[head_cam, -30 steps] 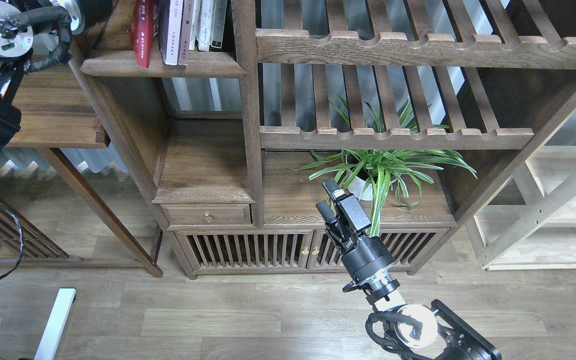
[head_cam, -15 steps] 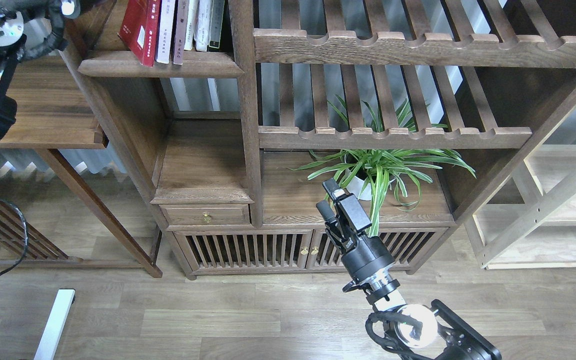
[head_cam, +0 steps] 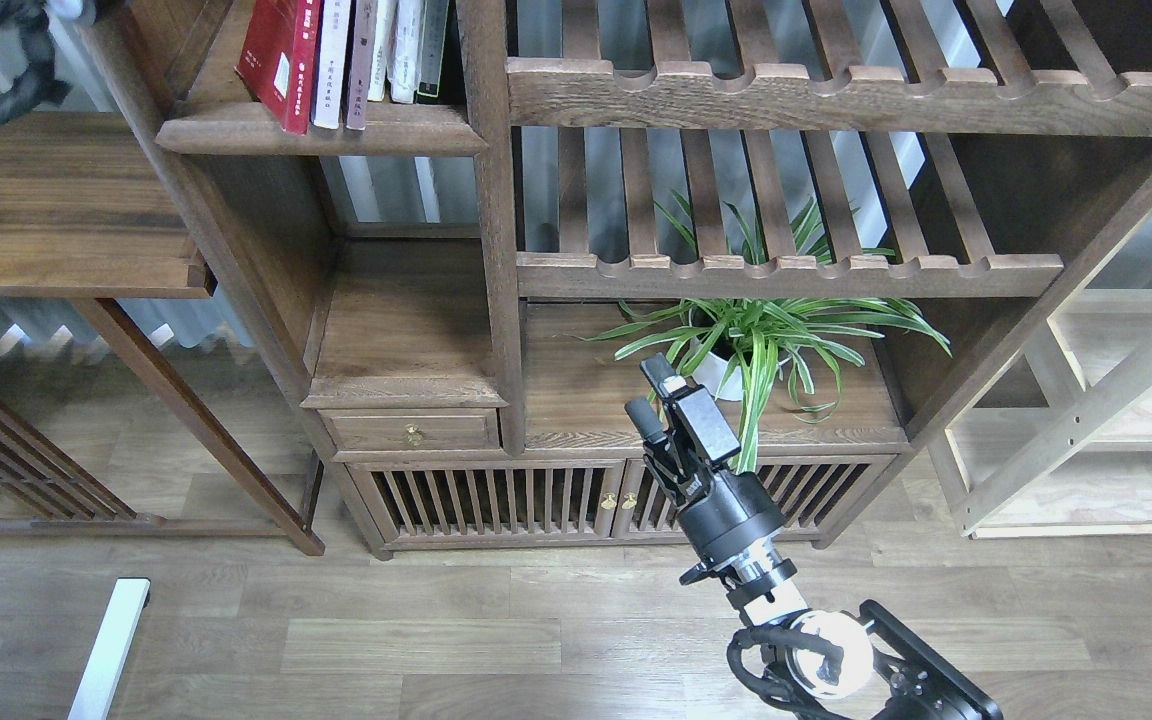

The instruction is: Organize books on shelf

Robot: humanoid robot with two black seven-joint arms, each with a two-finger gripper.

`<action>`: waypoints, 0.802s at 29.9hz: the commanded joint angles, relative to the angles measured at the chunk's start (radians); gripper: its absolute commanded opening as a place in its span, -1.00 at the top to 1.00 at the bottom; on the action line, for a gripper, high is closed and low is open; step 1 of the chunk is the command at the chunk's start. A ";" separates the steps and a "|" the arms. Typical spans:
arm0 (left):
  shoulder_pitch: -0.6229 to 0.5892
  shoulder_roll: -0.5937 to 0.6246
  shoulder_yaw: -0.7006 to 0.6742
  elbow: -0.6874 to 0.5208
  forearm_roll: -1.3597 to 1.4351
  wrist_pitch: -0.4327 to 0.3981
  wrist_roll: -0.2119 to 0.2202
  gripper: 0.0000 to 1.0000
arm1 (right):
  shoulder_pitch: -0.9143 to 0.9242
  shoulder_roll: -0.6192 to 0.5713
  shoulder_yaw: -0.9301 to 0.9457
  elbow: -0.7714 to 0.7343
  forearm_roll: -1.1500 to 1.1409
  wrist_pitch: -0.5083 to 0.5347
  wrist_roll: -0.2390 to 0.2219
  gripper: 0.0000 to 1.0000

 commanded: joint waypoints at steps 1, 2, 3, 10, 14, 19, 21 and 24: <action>0.098 0.049 -0.054 -0.100 -0.053 0.000 0.000 -0.98 | 0.000 0.000 -0.002 0.019 -0.001 0.000 0.000 -1.00; 0.124 0.052 -0.077 -0.123 -0.062 0.000 0.000 -0.98 | 0.001 0.000 -0.003 0.027 -0.001 -0.004 0.000 -1.00; 0.153 0.054 -0.104 -0.149 -0.070 0.000 0.000 -0.98 | 0.001 0.000 -0.006 0.034 -0.001 -0.009 -0.002 -1.00; 0.354 0.044 -0.256 -0.289 -0.142 -0.008 0.000 -0.98 | 0.029 0.000 -0.038 0.063 -0.007 -0.042 0.000 -1.00; 0.468 0.034 -0.287 -0.353 -0.206 -0.048 0.000 -0.98 | 0.044 0.000 -0.038 0.076 -0.007 -0.047 -0.002 -1.00; 0.572 -0.031 -0.293 -0.361 -0.243 -0.227 0.000 -0.98 | 0.046 0.000 -0.038 0.083 -0.007 -0.041 0.000 -1.00; 0.624 -0.076 -0.295 -0.346 -0.241 -0.316 0.000 -0.98 | 0.046 0.000 -0.038 0.083 -0.007 -0.038 0.001 -1.00; 0.696 -0.142 -0.298 -0.334 -0.241 -0.400 0.000 -0.98 | 0.051 0.000 -0.040 0.083 -0.007 -0.038 0.006 -1.00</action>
